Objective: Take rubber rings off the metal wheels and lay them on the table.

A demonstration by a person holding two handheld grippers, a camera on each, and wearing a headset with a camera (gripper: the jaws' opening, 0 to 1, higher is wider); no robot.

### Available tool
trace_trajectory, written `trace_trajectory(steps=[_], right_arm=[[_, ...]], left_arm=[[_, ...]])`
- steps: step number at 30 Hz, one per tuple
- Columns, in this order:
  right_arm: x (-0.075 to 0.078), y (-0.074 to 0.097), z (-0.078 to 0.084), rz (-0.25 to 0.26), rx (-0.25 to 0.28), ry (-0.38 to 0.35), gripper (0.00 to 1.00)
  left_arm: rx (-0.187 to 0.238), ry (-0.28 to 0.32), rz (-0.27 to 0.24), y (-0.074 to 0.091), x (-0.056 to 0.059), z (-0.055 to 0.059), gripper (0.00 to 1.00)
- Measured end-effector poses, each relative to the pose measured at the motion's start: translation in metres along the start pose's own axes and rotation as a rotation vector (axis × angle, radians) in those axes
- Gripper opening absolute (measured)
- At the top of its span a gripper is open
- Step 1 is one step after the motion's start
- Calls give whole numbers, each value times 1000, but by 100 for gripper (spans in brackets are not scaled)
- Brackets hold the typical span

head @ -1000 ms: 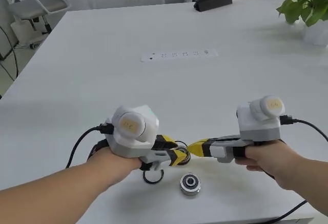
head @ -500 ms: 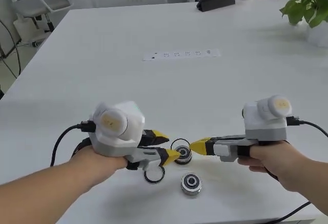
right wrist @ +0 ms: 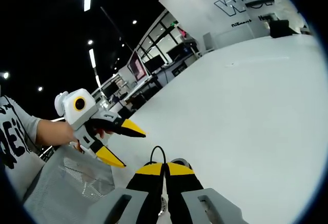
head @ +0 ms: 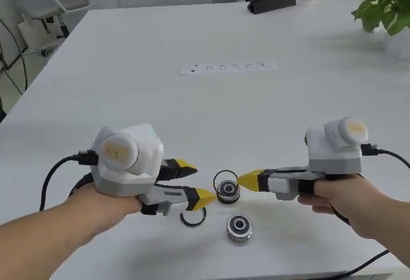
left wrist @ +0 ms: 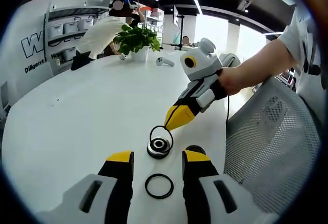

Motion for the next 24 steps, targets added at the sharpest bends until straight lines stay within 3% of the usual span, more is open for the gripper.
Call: trace_trajectory(steps=[8,13,24], right_arm=[[-10,-6,-1,-15,-19,25,0],[-17,-11,-2,-27,-29,27,0],[-28,-24,4,-47,-91,54,0]], left_arm=[[13,5,-10,15,-2,3,39],[7,11,-17,24,-3,10,44],[5,21,-31,40,-2,18,48]])
Point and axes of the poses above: the centre of the closed fingertips' face, and the gripper's own axes: y roughly backward along the fingers, x roughly to its right, z roughly out of its underside, the point moved 4 cm from there along y, roughly backward along the fingers, and after that the axes turned 5 degrees about -y, right-handed, at the moved point
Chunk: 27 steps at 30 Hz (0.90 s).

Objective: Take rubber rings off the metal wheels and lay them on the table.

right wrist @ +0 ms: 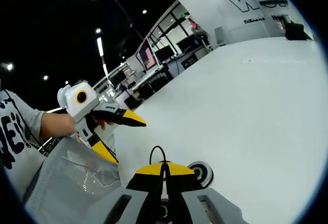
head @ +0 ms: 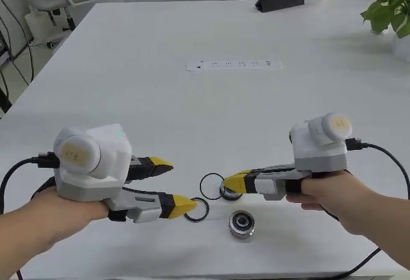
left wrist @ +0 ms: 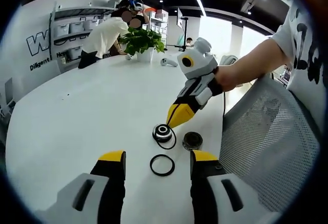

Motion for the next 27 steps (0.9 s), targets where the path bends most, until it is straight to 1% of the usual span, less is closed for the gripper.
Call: trace_trajectory(steps=[3,5,7,9,14,20,27], right_arm=[[-4,-4,0,-5,-10,1,0],[-3,-4,1,-8,-19,1,0],[-5,-8,2,-10,-30,3,0],[-3,-9,3,-10,-37,4,0],[-5,-18,7,-7,-76,8,0],[-4,-30,14,8,-111,10,0],[-1,-35,19,25,-144,18,0]], left_arm=[[-3,-3,-8,4,0,2,49],[-6,-2,-9,5,1,3,50],[-9,-2,-11,7,1,5,51],[-13,-2,-11,8,2,7,53],[-19,7,-15,11,1,9,56],[-26,15,-20,15,0,14,57],[-35,23,-22,17,0,18,58]])
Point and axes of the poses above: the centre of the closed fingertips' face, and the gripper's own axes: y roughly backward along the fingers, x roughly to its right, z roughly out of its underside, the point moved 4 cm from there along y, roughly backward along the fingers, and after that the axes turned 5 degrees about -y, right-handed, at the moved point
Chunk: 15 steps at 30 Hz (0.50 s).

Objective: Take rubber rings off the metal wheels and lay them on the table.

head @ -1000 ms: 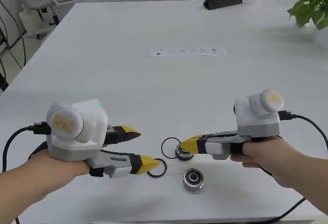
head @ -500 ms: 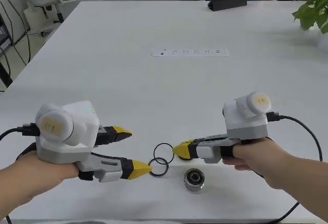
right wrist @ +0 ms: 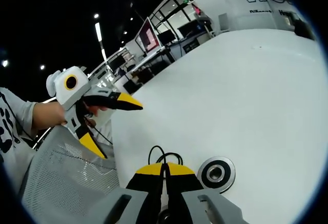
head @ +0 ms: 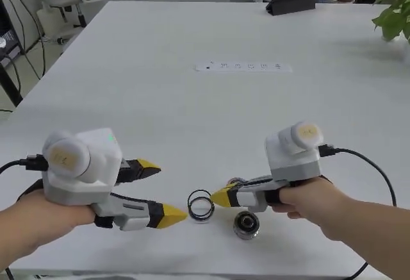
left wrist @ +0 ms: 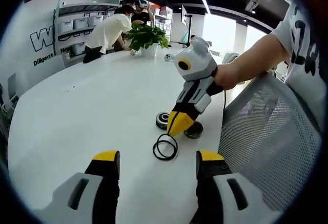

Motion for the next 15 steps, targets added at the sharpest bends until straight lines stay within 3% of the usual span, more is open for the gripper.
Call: trace_trajectory(steps=[15], right_arm=[[7,-4,2,50,-13,22,3]], left_arm=[[-25,4,5,-2,-1,5,54]])
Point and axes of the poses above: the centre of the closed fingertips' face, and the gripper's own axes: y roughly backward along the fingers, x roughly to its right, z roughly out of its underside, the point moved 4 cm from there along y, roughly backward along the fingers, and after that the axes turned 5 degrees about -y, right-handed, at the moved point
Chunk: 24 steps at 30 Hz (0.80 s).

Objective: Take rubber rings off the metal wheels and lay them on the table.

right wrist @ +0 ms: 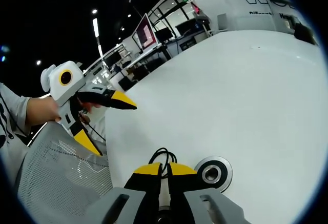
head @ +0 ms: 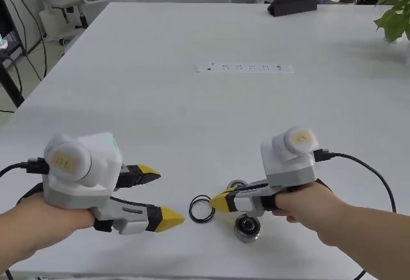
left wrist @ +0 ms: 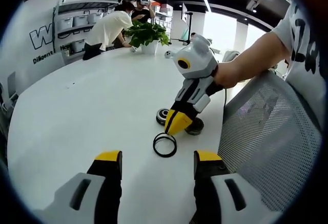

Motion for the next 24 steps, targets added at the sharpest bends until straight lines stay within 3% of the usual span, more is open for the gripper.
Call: trace_trajectory(steps=[12,24], right_arm=[[-4,1,4,13,-29,69,11],[-3,17,-7,11,23,73,15]], left_arm=[[-8,10,13,-1,3,1,55],[-17,14,24,-2,3,1,52]])
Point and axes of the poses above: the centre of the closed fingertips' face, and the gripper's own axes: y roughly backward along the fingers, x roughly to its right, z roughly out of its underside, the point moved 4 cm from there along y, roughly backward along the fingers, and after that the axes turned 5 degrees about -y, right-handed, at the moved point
